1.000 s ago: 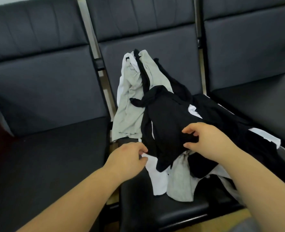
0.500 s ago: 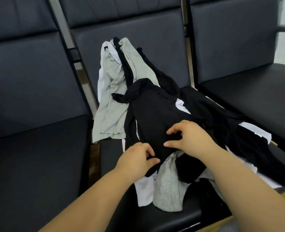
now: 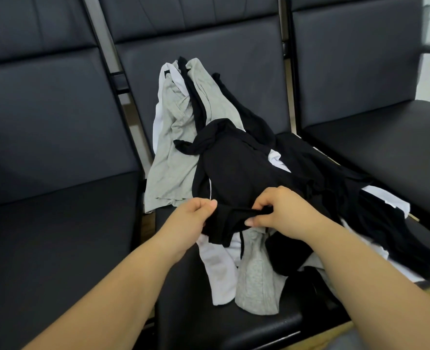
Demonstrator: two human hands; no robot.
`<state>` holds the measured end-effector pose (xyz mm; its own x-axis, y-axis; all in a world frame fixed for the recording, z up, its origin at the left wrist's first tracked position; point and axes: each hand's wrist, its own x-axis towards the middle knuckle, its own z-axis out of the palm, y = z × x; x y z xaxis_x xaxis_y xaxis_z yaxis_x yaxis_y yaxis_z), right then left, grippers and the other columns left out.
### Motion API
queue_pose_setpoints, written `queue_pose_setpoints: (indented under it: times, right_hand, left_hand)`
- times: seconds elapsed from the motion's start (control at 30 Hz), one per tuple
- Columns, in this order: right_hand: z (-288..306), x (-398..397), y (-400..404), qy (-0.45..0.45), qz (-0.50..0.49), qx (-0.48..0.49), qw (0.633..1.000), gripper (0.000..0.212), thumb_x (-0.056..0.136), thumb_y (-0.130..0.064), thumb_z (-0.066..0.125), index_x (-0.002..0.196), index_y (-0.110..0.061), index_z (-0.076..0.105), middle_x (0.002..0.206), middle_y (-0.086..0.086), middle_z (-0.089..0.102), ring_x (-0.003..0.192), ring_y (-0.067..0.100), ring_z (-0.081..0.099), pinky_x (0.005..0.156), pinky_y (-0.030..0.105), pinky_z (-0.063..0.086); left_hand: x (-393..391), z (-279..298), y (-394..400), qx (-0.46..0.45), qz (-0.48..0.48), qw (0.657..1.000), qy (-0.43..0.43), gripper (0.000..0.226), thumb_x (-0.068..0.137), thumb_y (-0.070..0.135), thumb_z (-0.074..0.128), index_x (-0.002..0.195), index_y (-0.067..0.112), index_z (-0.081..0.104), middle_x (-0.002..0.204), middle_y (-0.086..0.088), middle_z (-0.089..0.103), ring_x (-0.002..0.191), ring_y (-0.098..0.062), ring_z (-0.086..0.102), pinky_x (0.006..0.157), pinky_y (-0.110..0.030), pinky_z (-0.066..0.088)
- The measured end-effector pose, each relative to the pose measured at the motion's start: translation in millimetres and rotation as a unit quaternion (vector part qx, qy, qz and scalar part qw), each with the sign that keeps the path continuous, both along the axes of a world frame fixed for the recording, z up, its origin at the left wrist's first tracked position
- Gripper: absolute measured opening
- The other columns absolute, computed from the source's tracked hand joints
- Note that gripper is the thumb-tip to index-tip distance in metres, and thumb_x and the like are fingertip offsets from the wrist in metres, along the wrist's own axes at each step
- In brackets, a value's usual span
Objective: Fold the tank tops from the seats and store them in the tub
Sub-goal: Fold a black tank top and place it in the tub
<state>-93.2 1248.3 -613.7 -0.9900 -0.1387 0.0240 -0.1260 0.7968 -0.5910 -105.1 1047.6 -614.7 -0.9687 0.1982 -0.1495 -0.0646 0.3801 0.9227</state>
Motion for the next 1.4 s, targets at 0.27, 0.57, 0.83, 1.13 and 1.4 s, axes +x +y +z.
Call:
queue_pose_setpoints:
  times: [0.27, 0.57, 0.83, 1.13, 1.4]
  right_hand:
    - [26.3, 14.0, -12.0, 0.008, 0.034, -0.185, 0.982, 0.030, 0.073, -0.033, 0.081, 0.067, -0.013, 0.060, 0.060, 0.005, 0.058, 0.054, 0.011, 0.051, 0.058, 0.026, 0.044]
    - [32.6, 16.9, -13.2, -0.006, -0.017, -0.056, 0.998, 0.031, 0.070, -0.031, 0.084, 0.064, -0.017, 0.056, 0.058, -0.008, 0.053, 0.055, 0.006, 0.047, 0.057, 0.022, 0.038]
    - [73.7, 53.0, -23.4, -0.175, 0.104, -0.351, 0.914, 0.026, 0.078, -0.033, 0.065, 0.053, -0.023, 0.064, 0.053, -0.012, 0.053, 0.048, 0.000, 0.048, 0.050, 0.013, 0.040]
    - [69.2, 52.4, -39.2, -0.272, 0.131, -0.304, 0.904, 0.012, 0.087, -0.021, 0.064, 0.078, -0.015, 0.069, 0.069, -0.006, 0.069, 0.062, 0.003, 0.064, 0.058, 0.015, 0.049]
    - [59.0, 42.4, -61.9, -0.318, 0.134, -0.325, 0.880, 0.032, 0.072, -0.036, 0.065, 0.092, -0.010, 0.068, 0.089, 0.004, 0.074, 0.081, 0.013, 0.071, 0.069, 0.023, 0.055]
  left_hand:
    - [3.4, 26.4, -4.7, 0.122, 0.079, 0.989, -0.035, 0.024, 0.103, 0.025, 0.042, 0.106, 0.011, 0.062, 0.104, -0.008, 0.067, 0.099, -0.020, 0.063, 0.093, -0.035, 0.049]
    - [13.3, 59.7, -32.5, 0.254, 0.201, 0.944, -0.060, 0.018, 0.098, 0.028, 0.053, 0.094, 0.014, 0.062, 0.091, -0.005, 0.066, 0.084, -0.020, 0.064, 0.074, -0.034, 0.051]
    - [40.9, 55.9, -80.7, -0.070, 0.015, 0.991, 0.110, 0.020, 0.085, 0.038, 0.065, 0.076, 0.022, 0.071, 0.067, 0.014, 0.066, 0.063, 0.007, 0.059, 0.063, -0.010, 0.040]
    - [61.2, 58.9, -114.1, 0.030, -0.032, 0.996, -0.078, 0.066, 0.036, 0.065, 0.088, 0.084, 0.021, 0.079, 0.095, 0.001, 0.076, 0.089, -0.010, 0.071, 0.078, -0.023, 0.051]
    - [87.2, 54.3, -151.9, 0.192, 0.026, 0.954, -0.228, 0.068, 0.037, 0.057, 0.088, 0.085, 0.009, 0.079, 0.099, -0.013, 0.074, 0.083, -0.024, 0.073, 0.067, -0.031, 0.058]
